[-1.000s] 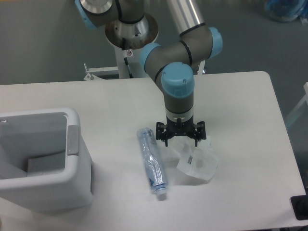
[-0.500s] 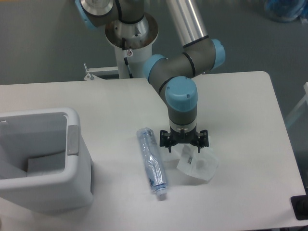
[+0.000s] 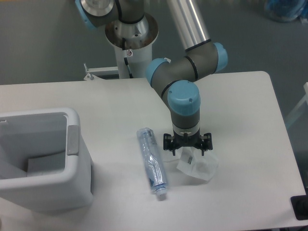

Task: Place the trash in the trash can
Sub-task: 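Close the gripper on the clear plastic bag and lift it, then carry the bag over the white trash bin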

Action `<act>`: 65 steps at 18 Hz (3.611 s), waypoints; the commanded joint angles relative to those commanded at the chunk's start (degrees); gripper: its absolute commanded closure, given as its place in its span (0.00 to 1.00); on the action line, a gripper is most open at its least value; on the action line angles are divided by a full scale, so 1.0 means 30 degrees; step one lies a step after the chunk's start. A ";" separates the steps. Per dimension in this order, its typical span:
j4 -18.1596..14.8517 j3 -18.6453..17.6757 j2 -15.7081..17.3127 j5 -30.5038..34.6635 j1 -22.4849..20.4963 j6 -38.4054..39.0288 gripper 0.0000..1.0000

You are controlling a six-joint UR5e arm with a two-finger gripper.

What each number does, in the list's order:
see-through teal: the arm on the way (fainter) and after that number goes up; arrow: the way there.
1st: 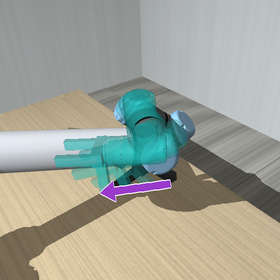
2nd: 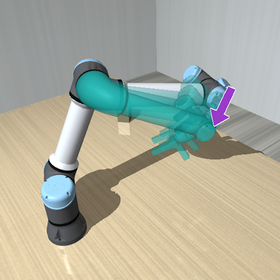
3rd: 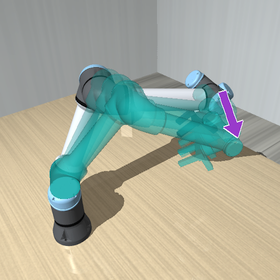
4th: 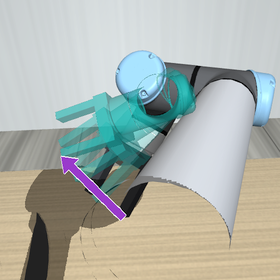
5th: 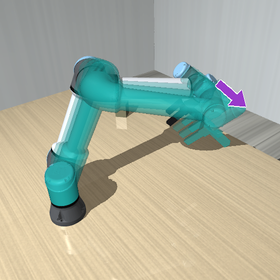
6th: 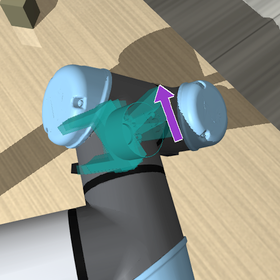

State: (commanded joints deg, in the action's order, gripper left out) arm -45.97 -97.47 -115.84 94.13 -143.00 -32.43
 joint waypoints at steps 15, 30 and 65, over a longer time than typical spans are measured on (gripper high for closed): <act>0.0000 -0.0029 0.0088 0.0323 0.0029 -0.0205 0.52; -0.0146 0.0467 0.0761 -0.1344 -0.0146 -0.0205 0.85; -0.2901 0.4249 0.7912 -1.3330 0.4217 0.7266 0.84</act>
State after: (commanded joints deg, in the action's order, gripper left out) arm -54.67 -84.72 -92.10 54.14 -130.35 -10.63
